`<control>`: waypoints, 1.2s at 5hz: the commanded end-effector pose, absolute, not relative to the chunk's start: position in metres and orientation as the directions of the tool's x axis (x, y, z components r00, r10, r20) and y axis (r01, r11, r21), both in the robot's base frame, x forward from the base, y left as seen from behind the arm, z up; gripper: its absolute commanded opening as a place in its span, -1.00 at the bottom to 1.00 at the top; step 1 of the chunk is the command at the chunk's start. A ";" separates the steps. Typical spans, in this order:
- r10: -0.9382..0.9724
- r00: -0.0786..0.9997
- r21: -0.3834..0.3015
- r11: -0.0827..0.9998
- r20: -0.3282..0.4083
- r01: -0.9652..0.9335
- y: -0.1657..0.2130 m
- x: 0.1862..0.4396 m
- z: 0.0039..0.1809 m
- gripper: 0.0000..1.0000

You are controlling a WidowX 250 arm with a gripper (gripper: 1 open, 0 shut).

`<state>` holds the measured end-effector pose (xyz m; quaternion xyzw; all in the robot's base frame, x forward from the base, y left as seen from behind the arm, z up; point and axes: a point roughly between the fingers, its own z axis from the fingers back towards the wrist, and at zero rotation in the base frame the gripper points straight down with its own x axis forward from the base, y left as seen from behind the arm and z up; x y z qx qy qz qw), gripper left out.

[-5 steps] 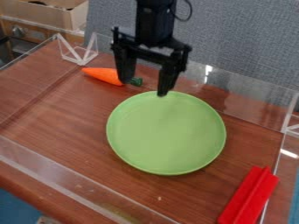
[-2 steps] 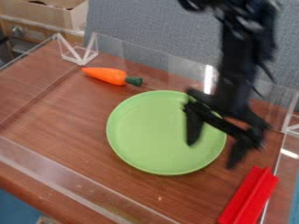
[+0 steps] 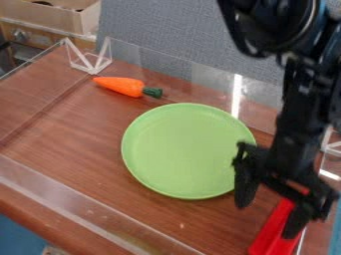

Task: Put the red object on the green plate

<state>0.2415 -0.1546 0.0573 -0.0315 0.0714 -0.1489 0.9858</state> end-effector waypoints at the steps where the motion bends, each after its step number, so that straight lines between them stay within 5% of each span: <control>1: -0.305 0.947 -0.096 0.951 -0.105 0.296 -0.169 0.238 0.047 1.00; 2: -0.298 0.948 -0.103 0.952 -0.112 0.287 -0.178 0.233 0.033 1.00; 6: -0.264 0.960 -0.130 0.959 -0.098 0.250 -0.198 0.237 0.044 1.00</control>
